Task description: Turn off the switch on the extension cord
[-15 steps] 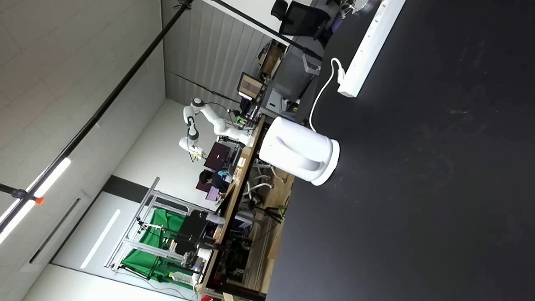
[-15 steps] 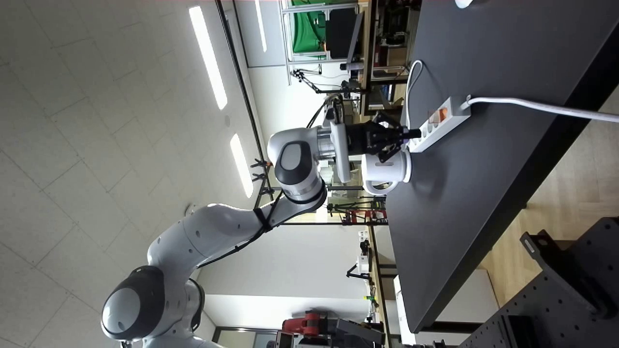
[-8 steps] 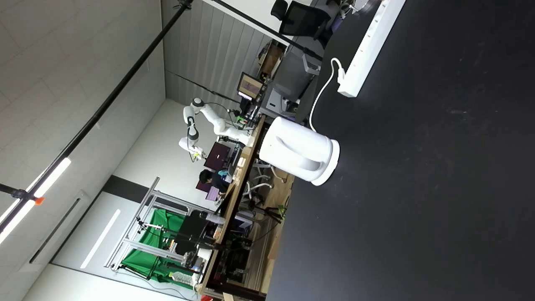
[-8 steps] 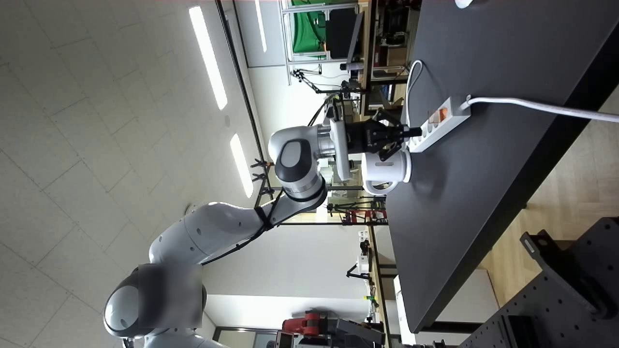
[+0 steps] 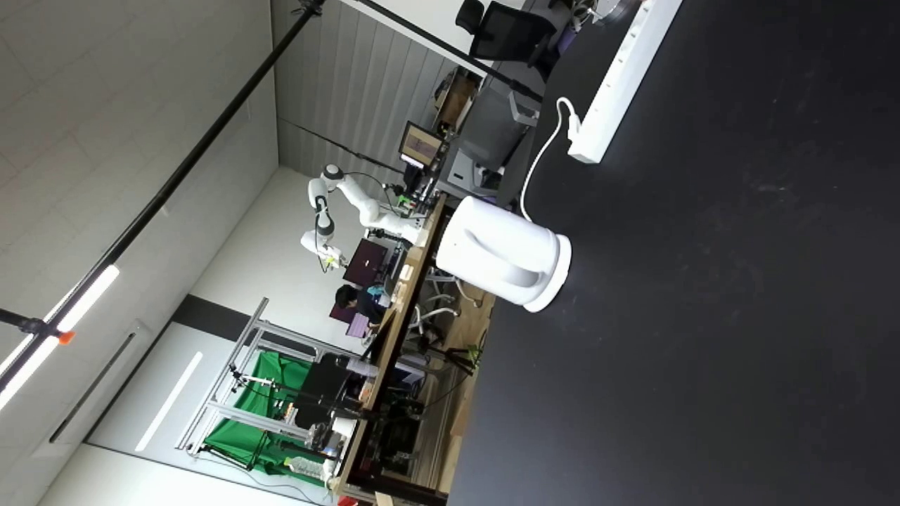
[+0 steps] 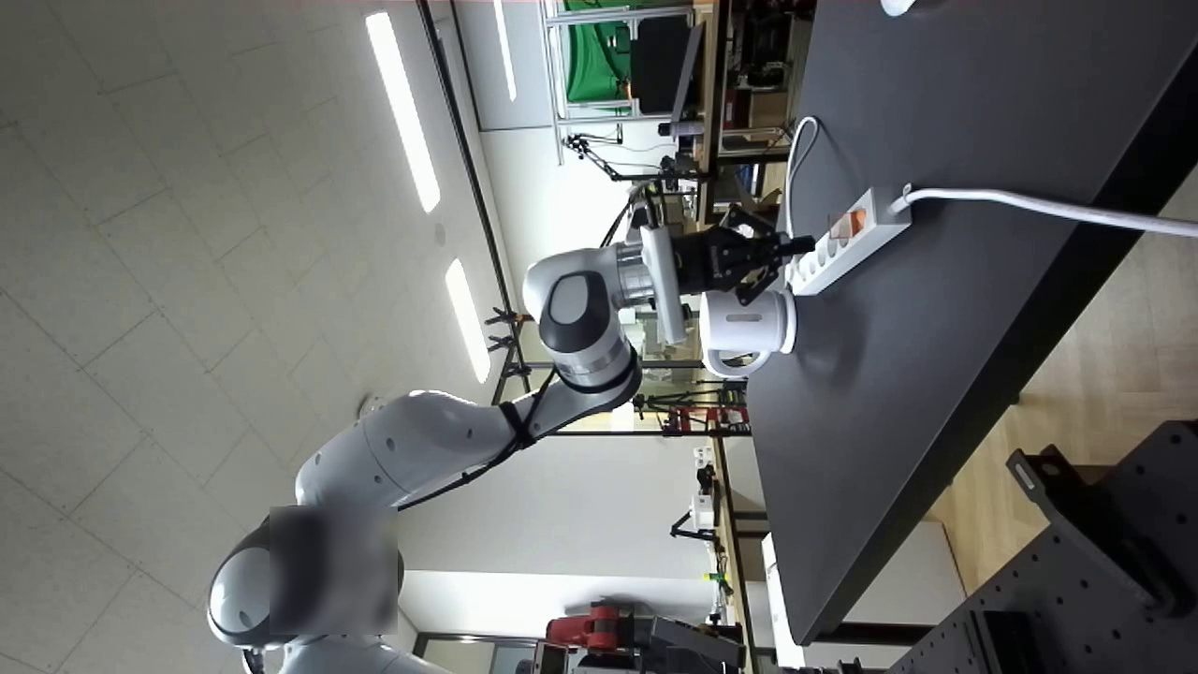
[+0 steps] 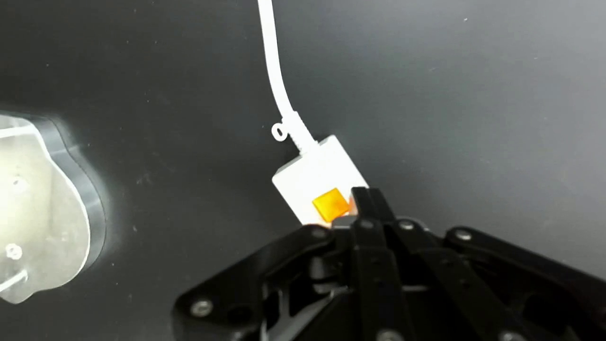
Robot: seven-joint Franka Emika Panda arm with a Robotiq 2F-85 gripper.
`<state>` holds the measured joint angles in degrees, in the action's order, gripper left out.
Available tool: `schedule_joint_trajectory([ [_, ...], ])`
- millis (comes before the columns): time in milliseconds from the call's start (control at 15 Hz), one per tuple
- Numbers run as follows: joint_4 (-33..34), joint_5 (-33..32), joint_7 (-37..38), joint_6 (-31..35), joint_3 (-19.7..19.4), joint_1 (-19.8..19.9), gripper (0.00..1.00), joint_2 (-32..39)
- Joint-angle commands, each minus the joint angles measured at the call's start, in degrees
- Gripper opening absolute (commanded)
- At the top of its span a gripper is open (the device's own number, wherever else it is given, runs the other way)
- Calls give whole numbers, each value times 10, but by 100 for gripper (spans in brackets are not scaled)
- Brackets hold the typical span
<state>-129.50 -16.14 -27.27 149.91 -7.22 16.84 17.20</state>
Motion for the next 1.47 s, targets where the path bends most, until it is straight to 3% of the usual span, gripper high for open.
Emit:
schedule_joint_trajectory([
  [0, -21, -61, -3, 67, -25, -19, 0, 0],
  [533, -48, -266, 14, 186, -95, -49, 0, 9],
  [933, -58, -264, -2, 241, -76, -26, 0, 27],
  [1400, -48, -267, 3, 272, -84, -35, 0, 55],
])
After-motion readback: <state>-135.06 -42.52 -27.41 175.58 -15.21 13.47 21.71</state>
